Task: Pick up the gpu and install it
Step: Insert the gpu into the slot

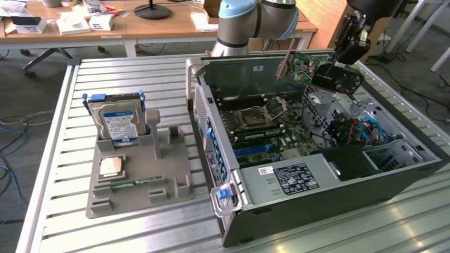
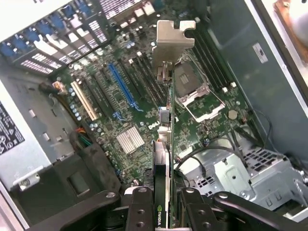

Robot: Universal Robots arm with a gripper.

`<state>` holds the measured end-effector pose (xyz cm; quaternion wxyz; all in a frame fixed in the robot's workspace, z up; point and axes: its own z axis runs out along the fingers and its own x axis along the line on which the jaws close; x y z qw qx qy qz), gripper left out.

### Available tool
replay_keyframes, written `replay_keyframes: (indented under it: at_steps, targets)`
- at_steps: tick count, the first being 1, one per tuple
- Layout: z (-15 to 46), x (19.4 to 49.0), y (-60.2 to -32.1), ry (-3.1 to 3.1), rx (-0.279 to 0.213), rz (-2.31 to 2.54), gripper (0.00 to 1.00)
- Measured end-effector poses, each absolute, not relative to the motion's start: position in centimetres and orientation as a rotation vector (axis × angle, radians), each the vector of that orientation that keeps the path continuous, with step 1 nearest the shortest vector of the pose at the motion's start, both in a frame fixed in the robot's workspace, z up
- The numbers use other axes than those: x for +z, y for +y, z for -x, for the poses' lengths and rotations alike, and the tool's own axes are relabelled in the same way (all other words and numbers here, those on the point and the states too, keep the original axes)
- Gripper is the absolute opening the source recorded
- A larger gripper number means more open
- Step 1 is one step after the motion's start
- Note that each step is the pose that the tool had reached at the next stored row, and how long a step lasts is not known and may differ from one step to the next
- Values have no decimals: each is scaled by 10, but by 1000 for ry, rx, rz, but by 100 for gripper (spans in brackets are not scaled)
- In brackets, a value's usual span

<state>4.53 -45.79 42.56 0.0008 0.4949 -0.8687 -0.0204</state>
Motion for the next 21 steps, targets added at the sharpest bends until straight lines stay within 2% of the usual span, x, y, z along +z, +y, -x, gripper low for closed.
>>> replay_keyframes:
  at_steps: [21]
  targets:
    - [-45,424,-458,-2377,-59,-2037,26]
